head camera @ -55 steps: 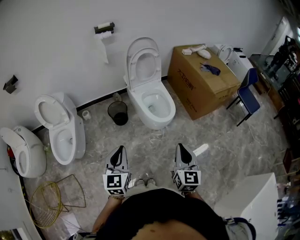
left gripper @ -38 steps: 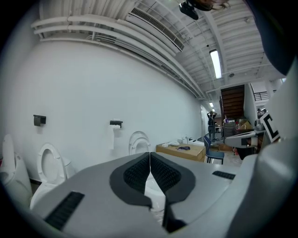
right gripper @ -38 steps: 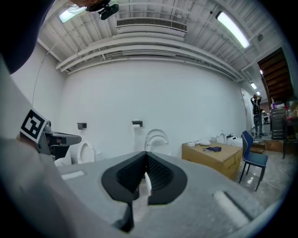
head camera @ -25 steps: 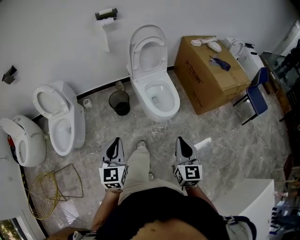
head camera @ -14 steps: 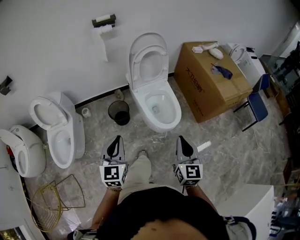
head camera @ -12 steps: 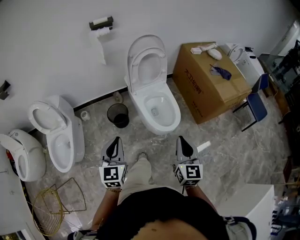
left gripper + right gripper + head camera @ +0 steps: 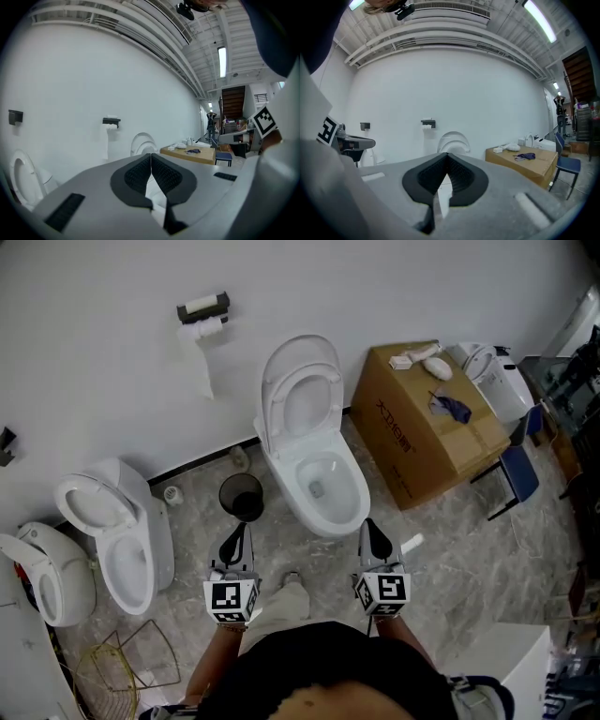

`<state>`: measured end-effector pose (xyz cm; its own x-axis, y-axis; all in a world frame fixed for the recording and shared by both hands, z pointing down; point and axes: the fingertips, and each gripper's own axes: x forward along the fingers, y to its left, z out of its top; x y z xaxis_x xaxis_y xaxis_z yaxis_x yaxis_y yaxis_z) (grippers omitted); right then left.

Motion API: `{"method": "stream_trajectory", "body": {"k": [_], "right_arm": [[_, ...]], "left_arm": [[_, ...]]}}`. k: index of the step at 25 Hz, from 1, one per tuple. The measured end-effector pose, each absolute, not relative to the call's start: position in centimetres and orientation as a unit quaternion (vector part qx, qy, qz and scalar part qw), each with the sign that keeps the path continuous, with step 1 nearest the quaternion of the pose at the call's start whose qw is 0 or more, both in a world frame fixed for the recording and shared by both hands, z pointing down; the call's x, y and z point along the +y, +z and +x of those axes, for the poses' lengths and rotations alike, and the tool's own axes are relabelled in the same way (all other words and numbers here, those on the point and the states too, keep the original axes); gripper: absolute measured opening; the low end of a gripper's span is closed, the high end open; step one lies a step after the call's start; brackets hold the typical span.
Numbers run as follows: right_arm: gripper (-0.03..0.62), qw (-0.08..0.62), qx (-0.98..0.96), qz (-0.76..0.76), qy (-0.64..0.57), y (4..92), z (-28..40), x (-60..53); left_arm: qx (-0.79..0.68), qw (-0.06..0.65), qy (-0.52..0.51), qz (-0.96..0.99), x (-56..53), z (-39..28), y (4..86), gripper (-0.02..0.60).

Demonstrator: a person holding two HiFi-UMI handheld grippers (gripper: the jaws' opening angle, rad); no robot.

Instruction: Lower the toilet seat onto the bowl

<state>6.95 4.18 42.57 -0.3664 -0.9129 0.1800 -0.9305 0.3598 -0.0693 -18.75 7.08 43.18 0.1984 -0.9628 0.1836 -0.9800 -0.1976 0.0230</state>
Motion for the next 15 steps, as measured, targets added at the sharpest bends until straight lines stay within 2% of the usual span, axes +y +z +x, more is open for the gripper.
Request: {"method": "stream_trajectory", "body": {"k": [15], "right_arm": [[0.005,0.053,-0.812,0.578,0.056,42.0,6.4,-6.8]], "left_arm": [[-0.589,0.060,0.047,0.805,-3.3,-16.9,41.9,0.006]]}}
